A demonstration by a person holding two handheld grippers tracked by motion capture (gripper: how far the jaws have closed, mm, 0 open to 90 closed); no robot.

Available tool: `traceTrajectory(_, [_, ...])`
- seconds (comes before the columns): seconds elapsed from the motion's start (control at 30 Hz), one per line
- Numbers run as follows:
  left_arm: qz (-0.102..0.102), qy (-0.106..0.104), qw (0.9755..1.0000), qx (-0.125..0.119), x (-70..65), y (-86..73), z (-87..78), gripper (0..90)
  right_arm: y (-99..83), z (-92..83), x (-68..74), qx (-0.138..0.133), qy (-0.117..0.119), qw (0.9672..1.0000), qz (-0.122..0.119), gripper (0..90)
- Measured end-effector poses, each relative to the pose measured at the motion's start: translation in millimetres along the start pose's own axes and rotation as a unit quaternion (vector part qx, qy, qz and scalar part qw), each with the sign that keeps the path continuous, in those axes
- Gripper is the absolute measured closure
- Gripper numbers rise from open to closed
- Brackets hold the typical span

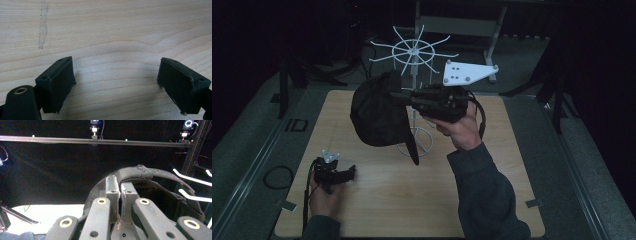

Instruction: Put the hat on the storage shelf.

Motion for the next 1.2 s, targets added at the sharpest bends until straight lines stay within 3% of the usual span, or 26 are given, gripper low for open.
traceTrajectory(1.07, [-0.001, 0.000, 1.0000, 0.000, 0.0, 0.1, 0.0, 14.2, -23.0, -21.7, -24.1, -0.046, 0.017, 0.9983, 0.030, 85.2])
traceTrajectory(1.2, [0.000, 0.000, 1.0000, 0.000, 0.0, 0.1, 0.0, 14.2, -30.0, -26.5, -34.7, -0.058, 0.013, 0.9969, 0.051, 84.7])
Point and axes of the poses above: each handheld gripper's, and its own axes: z roughly forward along the jaws, y roughly out of its top, x roughly to its left, the point moved 10 cm from there along z, roughly forward along the jaws, and after that the axes turned 4 degrees about y, right-handed, at the moved point
